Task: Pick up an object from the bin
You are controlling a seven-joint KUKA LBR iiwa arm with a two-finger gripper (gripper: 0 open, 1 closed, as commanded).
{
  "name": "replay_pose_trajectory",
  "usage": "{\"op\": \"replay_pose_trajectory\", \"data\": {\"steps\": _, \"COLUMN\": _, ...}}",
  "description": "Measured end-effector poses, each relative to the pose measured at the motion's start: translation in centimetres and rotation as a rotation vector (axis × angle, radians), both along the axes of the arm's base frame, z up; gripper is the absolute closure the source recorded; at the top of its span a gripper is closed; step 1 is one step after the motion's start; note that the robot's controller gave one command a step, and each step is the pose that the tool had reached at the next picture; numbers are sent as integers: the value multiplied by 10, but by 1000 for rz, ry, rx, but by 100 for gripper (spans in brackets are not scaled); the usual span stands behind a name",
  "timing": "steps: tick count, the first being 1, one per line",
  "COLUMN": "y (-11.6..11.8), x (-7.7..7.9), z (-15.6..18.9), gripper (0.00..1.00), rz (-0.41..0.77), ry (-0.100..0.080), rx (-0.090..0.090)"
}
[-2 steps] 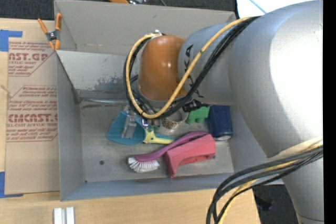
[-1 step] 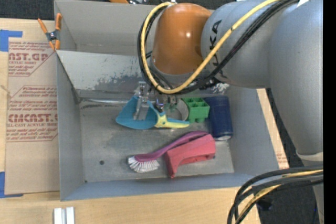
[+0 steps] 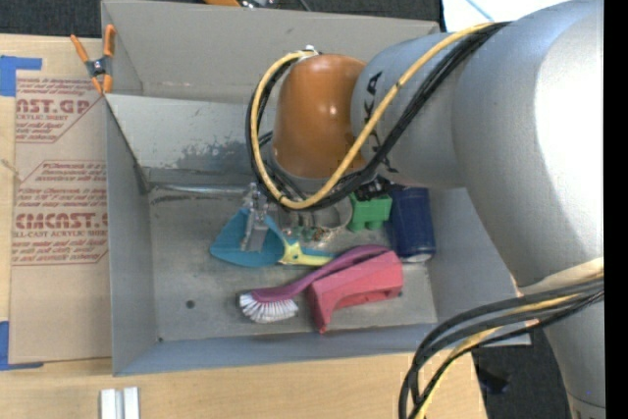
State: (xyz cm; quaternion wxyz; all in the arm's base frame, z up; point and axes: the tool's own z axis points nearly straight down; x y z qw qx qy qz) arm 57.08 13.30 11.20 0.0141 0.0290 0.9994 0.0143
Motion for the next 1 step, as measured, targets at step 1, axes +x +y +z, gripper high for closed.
{"op": "replay_pose_trajectory", "data": {"steps": 1, "y": -11, "x": -1, "z": 85, "gripper": 100, "rz": 10, "ry": 0, "rx": -1}}
